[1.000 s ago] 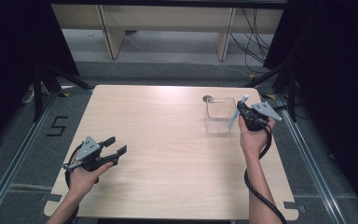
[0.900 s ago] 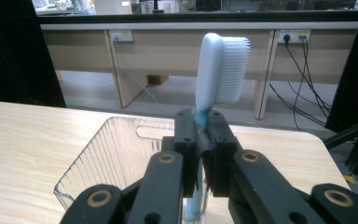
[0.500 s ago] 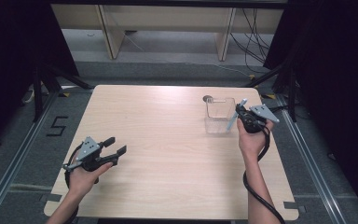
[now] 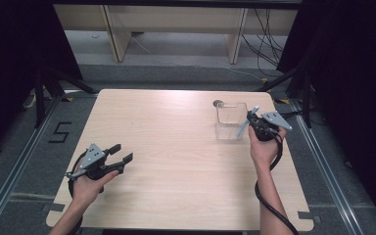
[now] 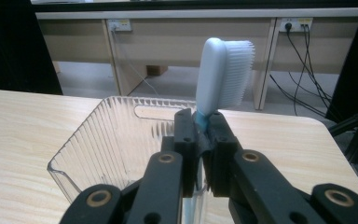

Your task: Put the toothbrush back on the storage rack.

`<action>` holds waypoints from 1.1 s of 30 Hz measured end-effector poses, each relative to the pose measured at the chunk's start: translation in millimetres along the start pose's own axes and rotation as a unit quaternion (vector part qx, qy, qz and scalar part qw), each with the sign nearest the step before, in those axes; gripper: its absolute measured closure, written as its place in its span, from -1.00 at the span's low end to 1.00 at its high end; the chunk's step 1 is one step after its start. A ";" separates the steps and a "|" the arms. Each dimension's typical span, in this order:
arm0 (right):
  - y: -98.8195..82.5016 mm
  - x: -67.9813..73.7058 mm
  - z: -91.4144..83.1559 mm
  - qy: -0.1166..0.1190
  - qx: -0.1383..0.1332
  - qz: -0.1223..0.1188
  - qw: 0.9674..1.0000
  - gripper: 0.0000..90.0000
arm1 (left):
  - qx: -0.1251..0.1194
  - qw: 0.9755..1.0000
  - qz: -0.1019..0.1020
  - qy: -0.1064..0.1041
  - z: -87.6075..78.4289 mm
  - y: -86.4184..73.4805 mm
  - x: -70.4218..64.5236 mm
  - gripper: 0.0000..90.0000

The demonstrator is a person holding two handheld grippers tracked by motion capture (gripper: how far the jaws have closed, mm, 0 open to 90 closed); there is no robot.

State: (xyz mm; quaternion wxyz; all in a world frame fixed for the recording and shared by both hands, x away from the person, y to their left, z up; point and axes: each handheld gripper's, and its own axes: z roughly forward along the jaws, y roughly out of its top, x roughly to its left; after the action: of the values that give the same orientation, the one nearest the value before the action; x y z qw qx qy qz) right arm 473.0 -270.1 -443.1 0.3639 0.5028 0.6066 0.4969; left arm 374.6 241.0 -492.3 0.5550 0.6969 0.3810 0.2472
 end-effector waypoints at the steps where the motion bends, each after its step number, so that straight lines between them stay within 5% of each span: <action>1: -0.2 -0.2 0.0 0.000 0.001 -0.001 1.000 0.89 | -0.001 1.000 0.000 -0.001 0.3 -0.3 0.2 -0.19; 13: -0.6 -1.7 0.2 0.004 0.010 -0.001 1.000 0.86 | -0.006 1.000 -0.001 -0.004 1.7 -0.9 0.4 -0.19; 19: -1.9 -1.4 -0.5 -0.009 0.007 0.010 1.000 0.72 | -0.003 1.000 -0.001 -0.002 1.4 -0.7 0.6 -0.19; 21: -1.6 -4.3 -0.2 -0.009 0.007 -0.007 1.000 0.67 | 0.002 1.000 0.000 0.000 1.2 -0.4 0.3 -0.19; 33: -3.3 -4.8 -4.0 -0.008 0.015 0.016 1.000 0.22 | 0.001 1.000 0.001 0.000 1.6 0.7 0.9 -0.19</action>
State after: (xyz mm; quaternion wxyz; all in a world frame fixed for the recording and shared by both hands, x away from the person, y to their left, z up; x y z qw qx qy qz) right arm 469.5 -275.8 -445.6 0.3537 0.5215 0.6028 0.4893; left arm 376.6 240.6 -492.1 0.5536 0.6980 0.3808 0.2475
